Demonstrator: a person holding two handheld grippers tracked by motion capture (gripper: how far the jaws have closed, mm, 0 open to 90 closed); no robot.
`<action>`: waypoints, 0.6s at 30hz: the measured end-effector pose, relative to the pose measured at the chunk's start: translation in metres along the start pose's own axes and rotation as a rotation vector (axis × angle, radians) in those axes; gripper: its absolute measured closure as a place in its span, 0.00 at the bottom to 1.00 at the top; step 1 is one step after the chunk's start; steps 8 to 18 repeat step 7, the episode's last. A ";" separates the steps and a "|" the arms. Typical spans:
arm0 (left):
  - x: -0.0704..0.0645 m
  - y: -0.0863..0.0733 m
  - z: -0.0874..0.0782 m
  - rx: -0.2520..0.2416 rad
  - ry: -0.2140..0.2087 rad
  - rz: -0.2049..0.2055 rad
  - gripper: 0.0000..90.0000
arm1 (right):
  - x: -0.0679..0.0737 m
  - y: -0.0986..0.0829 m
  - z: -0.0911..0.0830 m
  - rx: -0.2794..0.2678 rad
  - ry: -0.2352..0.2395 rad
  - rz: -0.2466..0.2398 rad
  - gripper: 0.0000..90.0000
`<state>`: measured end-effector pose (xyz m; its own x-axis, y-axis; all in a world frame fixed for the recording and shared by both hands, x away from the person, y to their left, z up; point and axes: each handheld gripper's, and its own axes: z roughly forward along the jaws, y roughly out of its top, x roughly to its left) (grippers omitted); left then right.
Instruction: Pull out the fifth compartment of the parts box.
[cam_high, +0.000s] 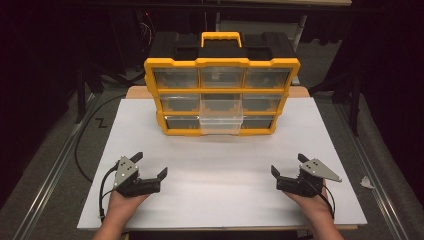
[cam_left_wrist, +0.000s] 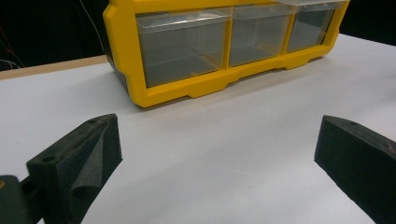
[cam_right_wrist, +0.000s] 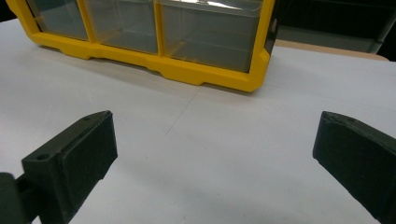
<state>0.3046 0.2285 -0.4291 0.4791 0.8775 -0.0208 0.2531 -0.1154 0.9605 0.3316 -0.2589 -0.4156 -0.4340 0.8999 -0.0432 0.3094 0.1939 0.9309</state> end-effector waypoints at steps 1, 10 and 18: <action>0.000 0.000 0.000 0.002 0.001 -0.006 0.01 | 0.000 0.000 0.001 -0.003 -0.001 -0.002 0.01; 0.000 0.000 -0.001 0.005 0.005 0.000 0.01 | 0.001 0.000 0.001 -0.005 0.011 -0.013 0.01; 0.000 0.000 -0.001 0.005 0.005 0.000 0.01 | 0.001 0.000 0.001 -0.005 0.011 -0.013 0.01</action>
